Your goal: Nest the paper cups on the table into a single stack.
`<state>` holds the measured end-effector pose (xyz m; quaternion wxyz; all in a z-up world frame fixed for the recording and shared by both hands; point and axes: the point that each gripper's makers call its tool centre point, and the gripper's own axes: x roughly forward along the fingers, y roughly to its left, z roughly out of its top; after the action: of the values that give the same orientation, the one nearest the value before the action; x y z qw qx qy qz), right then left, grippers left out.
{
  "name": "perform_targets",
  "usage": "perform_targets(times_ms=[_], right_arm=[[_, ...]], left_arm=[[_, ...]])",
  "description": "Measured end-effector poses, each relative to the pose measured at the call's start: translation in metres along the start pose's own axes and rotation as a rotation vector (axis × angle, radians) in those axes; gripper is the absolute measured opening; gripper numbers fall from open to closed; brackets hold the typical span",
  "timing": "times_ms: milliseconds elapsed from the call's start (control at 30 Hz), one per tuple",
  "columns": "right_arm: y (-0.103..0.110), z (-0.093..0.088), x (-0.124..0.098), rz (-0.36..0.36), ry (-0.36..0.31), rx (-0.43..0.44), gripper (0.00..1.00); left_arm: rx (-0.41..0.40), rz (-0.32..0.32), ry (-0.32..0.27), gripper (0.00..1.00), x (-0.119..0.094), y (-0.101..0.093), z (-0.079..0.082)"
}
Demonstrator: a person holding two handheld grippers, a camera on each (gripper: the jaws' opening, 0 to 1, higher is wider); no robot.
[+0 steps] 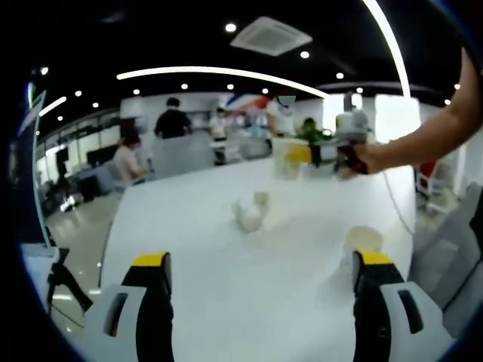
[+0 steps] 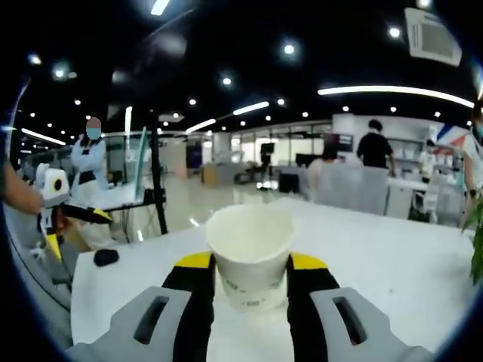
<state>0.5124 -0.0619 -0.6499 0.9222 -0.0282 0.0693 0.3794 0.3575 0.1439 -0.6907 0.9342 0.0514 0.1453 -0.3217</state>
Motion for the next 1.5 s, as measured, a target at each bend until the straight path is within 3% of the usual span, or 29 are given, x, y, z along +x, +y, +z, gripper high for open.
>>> perform_targets(times_ms=[400, 667, 833, 967, 1233, 1500], right_arm=[[0.015, -0.005, -0.015, 0.023, 0.012, -0.004, 0.34], [0.026, 0.002, -0.023, 0.035, -0.003, -0.003, 0.34], [0.032, 0.007, -0.028, 0.038, -0.011, -0.002, 0.34], [0.04, 0.007, -0.034, 0.049, -0.013, -0.013, 0.34], [0.052, 0.005, -0.048, 0.069, -0.005, -0.009, 0.34], [0.06, 0.008, -0.058, 0.082, -0.009, 0.003, 0.34]], left_arm=[[0.003, 0.002, -0.009, 0.98, -0.006, -0.002, 0.001], [0.0, 0.001, -0.001, 0.98, -0.011, -0.004, 0.001], [-0.009, 0.016, 0.024, 0.98, -0.014, -0.003, -0.004], [-0.064, 0.066, 0.088, 0.98, -0.018, 0.006, -0.018], [-0.043, 0.041, 0.052, 0.98, -0.018, -0.001, -0.014], [-0.021, 0.021, 0.055, 0.98, -0.017, -0.006, -0.014]])
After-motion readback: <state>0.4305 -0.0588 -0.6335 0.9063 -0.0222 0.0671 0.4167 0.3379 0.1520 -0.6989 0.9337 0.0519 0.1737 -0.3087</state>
